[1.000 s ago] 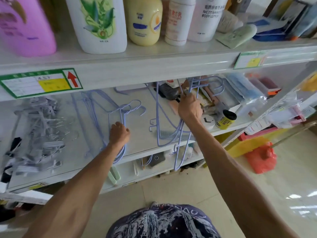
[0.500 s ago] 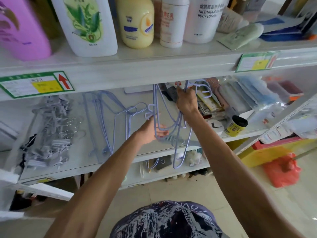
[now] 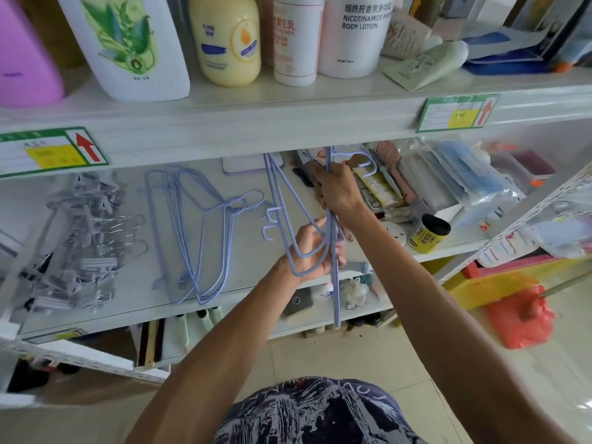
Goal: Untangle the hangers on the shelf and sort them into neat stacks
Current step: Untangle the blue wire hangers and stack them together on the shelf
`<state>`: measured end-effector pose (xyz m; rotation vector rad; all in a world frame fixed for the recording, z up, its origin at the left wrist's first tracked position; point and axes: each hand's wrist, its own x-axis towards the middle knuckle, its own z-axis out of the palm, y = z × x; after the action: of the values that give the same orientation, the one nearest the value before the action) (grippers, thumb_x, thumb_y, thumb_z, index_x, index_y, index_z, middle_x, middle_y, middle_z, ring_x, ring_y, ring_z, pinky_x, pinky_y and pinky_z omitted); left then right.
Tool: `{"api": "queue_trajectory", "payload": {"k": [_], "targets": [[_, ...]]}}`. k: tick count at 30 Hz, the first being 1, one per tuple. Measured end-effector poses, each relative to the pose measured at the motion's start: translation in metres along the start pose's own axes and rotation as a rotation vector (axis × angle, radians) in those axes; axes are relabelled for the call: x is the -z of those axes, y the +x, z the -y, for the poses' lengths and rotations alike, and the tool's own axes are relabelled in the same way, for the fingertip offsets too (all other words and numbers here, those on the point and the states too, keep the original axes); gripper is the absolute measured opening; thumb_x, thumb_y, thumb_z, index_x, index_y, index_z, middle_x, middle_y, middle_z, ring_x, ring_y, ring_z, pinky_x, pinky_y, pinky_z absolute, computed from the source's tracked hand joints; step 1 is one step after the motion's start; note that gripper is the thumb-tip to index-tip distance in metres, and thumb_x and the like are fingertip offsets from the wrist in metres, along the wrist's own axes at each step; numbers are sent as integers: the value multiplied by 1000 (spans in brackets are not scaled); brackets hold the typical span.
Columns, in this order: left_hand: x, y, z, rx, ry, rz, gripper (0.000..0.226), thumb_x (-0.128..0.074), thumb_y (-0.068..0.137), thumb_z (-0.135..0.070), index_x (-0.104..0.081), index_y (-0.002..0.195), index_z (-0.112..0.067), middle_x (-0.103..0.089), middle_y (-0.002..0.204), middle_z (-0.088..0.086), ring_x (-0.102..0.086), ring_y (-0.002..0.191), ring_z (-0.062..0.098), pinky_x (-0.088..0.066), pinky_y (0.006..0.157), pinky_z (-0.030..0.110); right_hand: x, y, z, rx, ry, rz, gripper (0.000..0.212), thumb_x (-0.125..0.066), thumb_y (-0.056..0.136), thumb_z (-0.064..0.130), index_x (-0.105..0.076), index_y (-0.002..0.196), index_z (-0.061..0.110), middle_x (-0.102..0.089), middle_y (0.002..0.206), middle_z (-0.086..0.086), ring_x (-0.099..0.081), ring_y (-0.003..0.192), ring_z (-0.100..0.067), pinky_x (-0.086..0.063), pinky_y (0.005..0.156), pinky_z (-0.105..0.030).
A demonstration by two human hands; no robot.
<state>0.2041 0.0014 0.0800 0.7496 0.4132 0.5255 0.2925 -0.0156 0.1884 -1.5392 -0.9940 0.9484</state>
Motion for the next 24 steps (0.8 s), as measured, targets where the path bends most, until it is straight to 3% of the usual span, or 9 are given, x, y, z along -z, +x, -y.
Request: {"api": "queue_trajectory", "payload": {"k": [1,4,8,11,13,15,18,21,24], "targets": [[-19,-4,3,198,52,-153,41,-29,104,-33,-47,77,-8,-52,59,17,-50,52,25,-49,62,36,5,1,2,7,-68,-21,41,-50,100,27,-45,60,24,-35,48,3,-29,42,-16,-24,45,-29],[-11,-21,4,75,-274,-337,49,-30,102,-41,-49,69,-11,-45,47,0,-41,38,14,-37,43,16,23,4,5,79,-411,-96,39,-50,96,38,-46,63,17,-53,60,-4,-50,54,-25,-38,54,-34],[0,-24,-19,-125,-309,-531,57,-38,98,-50,-55,63,-8,-46,56,5,-41,46,18,-38,45,21,38,-1,1,114,-764,-214,35,-42,100,40,-54,91,9,-56,86,-9,-56,77,-32,-44,66,-36],[15,-28,-26,-190,-259,-567,50,-54,92,-51,-60,67,-8,-54,62,8,-45,56,21,-41,64,35,40,4,-19,39,-740,-219,30,-41,99,41,-49,92,13,-55,89,-9,-56,79,-31,-40,65,-34],[18,-29,-27,-174,-189,-527,38,-64,87,-45,-60,73,-10,-56,73,10,-53,62,25,-44,71,40,38,10,-34,-36,-633,-206,40,-42,94,50,-54,89,13,-60,88,-10,-61,77,-32,-40,60,-32],[17,-34,-25,-157,-151,-450,32,-65,87,-40,-56,88,-9,-57,89,13,-61,74,29,-51,63,38,35,15,-43,-78,-539,-209,51,-42,91,55,-62,93,7,-67,89,-13,-66,78,-34,-50,59,-37],[16,-38,-26,-118,-218,-364,31,-58,95,-32,-51,114,-9,-61,108,16,-67,84,32,-55,55,36,32,17,-49,-88,-523,-210,48,-43,94,49,-65,95,6,-68,92,-15,-66,80,-35,-53,66,-41],[17,-34,-25,-114,-54,-361,18,-54,97,-27,-56,101,-9,-62,113,20,-69,72,27,-53,57,35,29,21,-55,-84,-479,-218,54,-38,92,51,-67,99,5,-68,96,-14,-64,83,-34,-49,69,-36],[22,-28,-22,-124,120,-467,12,-53,98,-19,-58,92,-10,-65,104,23,-68,64,24,-51,59,36,25,28,-68,-96,-439,-217,51,-33,92,45,-66,96,6,-71,98,-16,-66,83,-33,-55,76,-41]]}}
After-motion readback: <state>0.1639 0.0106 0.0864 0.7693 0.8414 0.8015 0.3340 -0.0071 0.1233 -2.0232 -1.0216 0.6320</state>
